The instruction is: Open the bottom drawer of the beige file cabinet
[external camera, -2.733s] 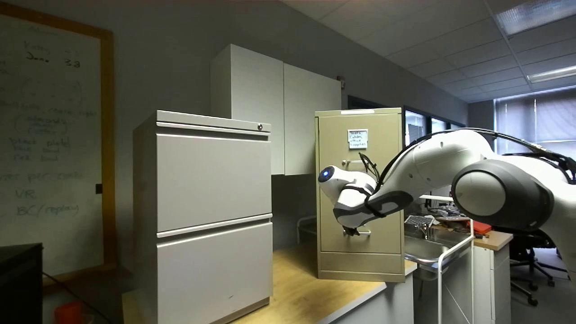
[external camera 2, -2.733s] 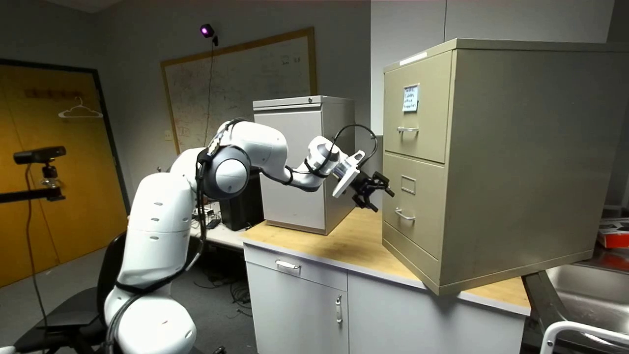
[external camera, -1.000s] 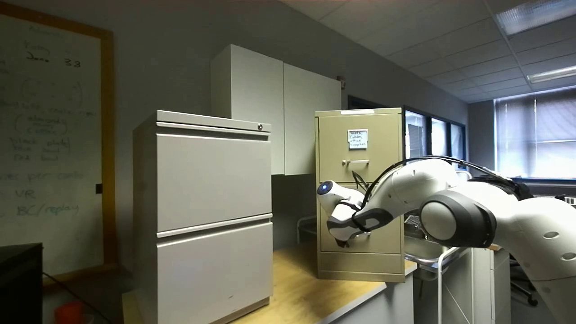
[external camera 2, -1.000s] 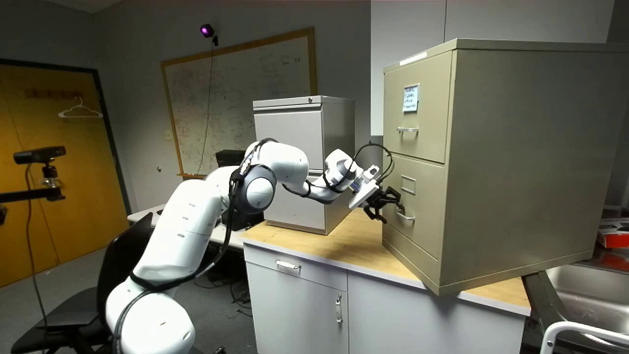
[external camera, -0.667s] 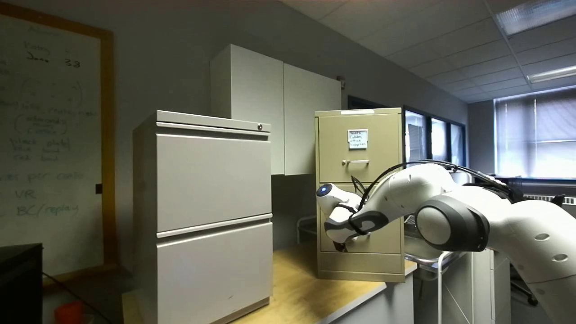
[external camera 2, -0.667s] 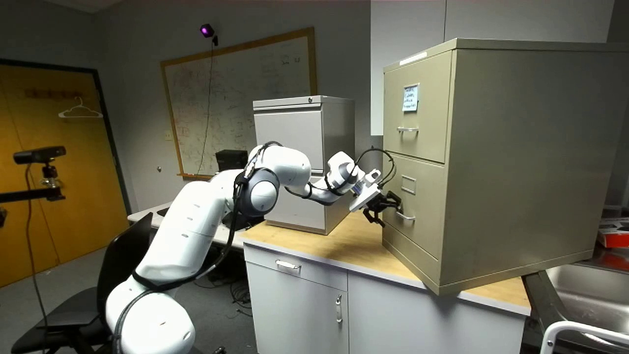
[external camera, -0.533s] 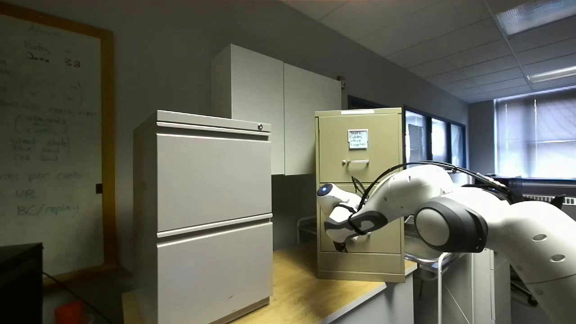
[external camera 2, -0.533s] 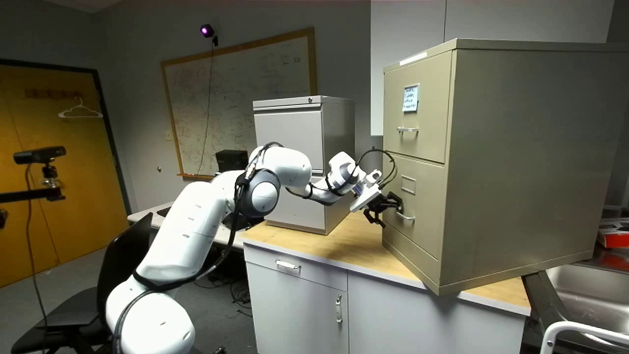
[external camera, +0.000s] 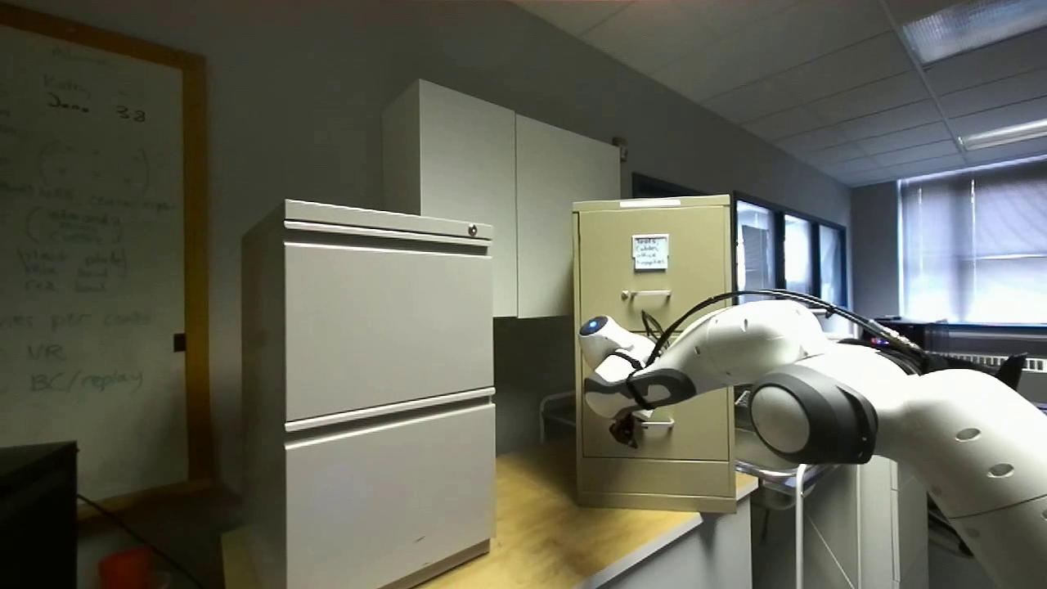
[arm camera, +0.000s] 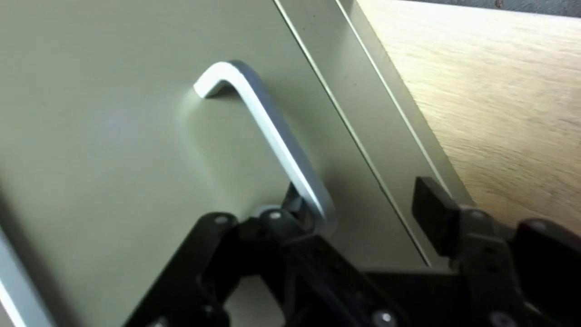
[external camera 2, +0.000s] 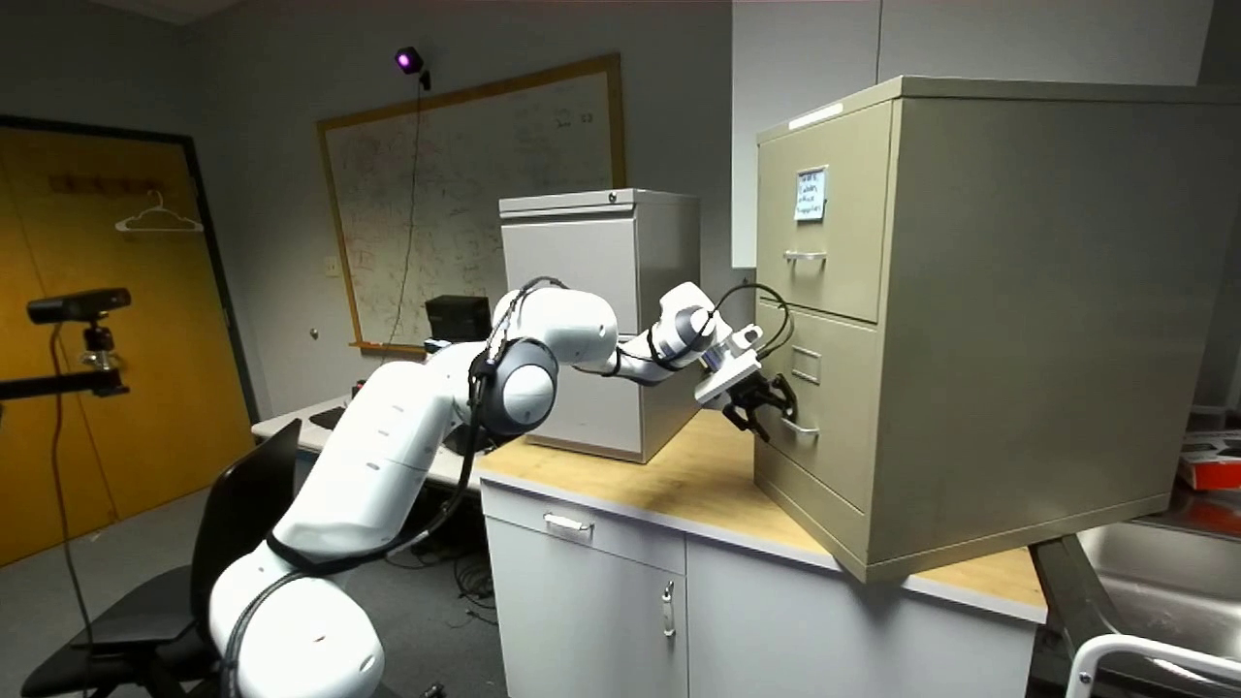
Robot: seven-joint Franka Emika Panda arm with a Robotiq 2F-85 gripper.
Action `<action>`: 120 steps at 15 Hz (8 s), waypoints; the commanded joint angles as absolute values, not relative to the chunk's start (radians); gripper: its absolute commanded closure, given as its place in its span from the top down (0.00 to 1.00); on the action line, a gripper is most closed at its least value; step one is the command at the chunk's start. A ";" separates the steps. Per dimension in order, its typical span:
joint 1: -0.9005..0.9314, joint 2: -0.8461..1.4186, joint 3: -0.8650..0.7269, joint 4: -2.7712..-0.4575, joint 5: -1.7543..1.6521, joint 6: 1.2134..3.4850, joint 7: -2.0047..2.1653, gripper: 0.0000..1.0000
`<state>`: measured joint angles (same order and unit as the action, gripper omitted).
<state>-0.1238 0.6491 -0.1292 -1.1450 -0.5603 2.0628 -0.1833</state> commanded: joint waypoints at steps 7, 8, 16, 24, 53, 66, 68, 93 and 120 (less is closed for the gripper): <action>-0.148 0.698 -0.135 -1.041 -0.418 1.952 -0.314 0.04; -0.146 0.699 -0.137 -1.040 -0.418 1.946 -0.315 0.05; -0.116 0.648 -0.088 -1.158 -0.424 1.968 -0.345 0.05; -0.099 0.589 -0.073 -1.257 -0.459 2.052 -0.366 0.05; -0.007 0.274 -0.205 -1.790 -0.643 2.441 0.043 0.05; 0.034 0.058 -0.087 -2.012 -0.650 2.217 0.273 0.05; 0.043 0.030 -0.057 -2.033 -0.631 2.153 0.334 0.05; 0.121 -0.310 0.188 -2.428 -0.564 2.135 0.390 0.44; 0.287 0.047 0.367 -2.211 -0.649 1.417 0.384 1.00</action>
